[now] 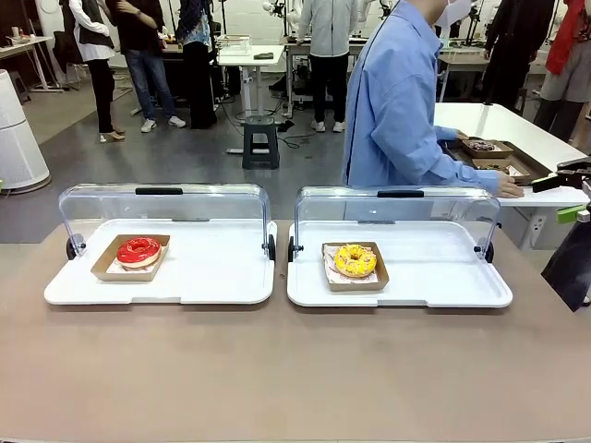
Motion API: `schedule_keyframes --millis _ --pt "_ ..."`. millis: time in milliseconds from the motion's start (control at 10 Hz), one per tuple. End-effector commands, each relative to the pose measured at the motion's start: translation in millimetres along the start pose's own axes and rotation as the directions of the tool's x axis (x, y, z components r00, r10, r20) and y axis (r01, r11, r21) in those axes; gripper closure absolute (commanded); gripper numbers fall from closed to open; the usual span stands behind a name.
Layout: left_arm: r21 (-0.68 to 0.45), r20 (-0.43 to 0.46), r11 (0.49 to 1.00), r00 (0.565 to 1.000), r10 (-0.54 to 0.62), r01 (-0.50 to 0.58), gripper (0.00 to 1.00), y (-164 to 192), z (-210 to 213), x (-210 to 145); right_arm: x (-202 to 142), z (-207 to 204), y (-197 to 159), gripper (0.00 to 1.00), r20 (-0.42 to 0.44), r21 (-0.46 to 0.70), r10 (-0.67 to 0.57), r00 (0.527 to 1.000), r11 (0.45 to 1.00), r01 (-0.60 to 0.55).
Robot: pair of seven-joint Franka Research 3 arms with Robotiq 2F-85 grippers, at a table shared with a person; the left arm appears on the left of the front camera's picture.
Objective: Provide the desired donut to the person.
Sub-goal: Place the picked Paper togo box onto the Handle tray extended by the person.
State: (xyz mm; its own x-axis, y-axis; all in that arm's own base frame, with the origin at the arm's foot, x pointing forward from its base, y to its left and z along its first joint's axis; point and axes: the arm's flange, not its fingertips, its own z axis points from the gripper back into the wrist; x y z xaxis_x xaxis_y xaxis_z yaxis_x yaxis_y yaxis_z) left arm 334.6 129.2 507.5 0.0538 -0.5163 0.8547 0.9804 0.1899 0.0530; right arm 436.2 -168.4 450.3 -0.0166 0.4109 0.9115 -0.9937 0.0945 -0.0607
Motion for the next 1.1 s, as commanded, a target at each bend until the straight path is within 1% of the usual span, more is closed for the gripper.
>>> schedule_keyframes --millis 0,1000 --pt "0.000 0.017 1.000 1.000 -0.001 0.001 0.00 -0.9 1.2 0.1 -1.9 -1.2 1.4 0.00 0.007 0.000 -0.002 1.000 1.000 0.002" --pt "0.000 0.017 1.000 1.000 -0.001 0.001 0.00 -0.9 1.2 0.1 -1.9 -1.2 1.4 0.00 0.007 0.000 -0.002 1.000 1.000 0.002"
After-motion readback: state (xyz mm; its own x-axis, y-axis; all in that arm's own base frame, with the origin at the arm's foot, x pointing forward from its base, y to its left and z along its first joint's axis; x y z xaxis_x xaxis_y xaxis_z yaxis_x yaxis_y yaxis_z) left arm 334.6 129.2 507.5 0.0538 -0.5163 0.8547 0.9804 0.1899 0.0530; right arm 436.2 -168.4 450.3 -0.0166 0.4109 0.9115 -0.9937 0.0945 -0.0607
